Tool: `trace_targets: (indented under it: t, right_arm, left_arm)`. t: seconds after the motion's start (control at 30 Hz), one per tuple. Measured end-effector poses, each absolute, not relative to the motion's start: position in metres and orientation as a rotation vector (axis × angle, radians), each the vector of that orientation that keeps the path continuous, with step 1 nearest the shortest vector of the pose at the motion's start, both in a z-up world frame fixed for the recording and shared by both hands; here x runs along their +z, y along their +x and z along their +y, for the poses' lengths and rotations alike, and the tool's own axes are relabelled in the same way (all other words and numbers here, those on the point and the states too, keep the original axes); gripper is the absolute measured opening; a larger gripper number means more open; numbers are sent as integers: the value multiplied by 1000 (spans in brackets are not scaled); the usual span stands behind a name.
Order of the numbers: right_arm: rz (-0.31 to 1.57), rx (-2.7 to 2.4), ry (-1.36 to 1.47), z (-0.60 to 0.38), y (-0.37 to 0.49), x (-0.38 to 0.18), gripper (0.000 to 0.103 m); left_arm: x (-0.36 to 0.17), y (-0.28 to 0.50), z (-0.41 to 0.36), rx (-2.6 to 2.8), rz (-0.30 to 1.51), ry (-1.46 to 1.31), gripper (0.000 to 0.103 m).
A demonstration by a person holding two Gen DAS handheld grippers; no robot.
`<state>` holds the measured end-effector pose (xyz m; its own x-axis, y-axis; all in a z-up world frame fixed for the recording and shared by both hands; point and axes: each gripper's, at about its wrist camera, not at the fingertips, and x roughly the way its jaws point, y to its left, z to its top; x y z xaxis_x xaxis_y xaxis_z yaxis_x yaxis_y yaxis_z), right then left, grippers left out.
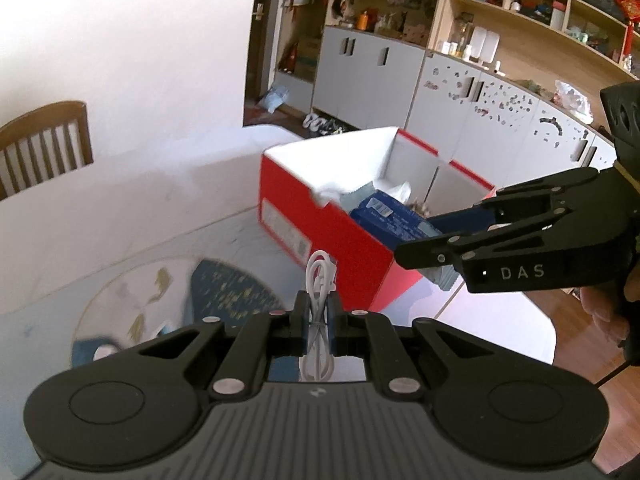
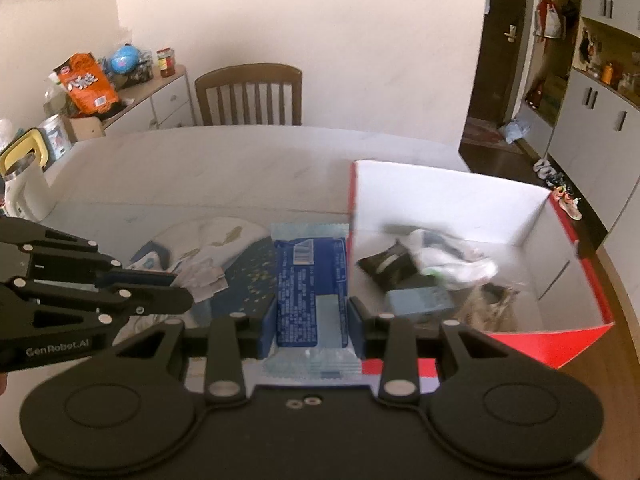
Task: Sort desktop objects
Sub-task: 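Lift and carry the cable and blue packet with both tools toward the shoebox, then lower the cable and blue packet into the box and open both tools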
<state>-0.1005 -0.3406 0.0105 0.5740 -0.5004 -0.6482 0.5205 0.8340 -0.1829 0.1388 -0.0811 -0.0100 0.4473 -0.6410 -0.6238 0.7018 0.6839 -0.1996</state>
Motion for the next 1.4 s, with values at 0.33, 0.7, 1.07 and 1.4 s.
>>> trace_targets:
  t: [0.33, 0.7, 1.07, 1.4]
  right_arm:
    - [732, -613, 27, -385, -125, 25, 36]
    - [708, -630, 36, -434, -151, 36, 36]
    - [717, -634, 58, -475, -168, 39, 36]
    - [748, -639, 55, -513, -165, 37, 36]
  left_arm:
    - [7, 148, -136, -853, 708, 94, 8]
    - [14, 164, -195, -892, 705, 131, 8]
    - [9, 180, -232, -936, 745, 191, 8]
    - [-5, 193, -256, -957, 809, 277, 8]
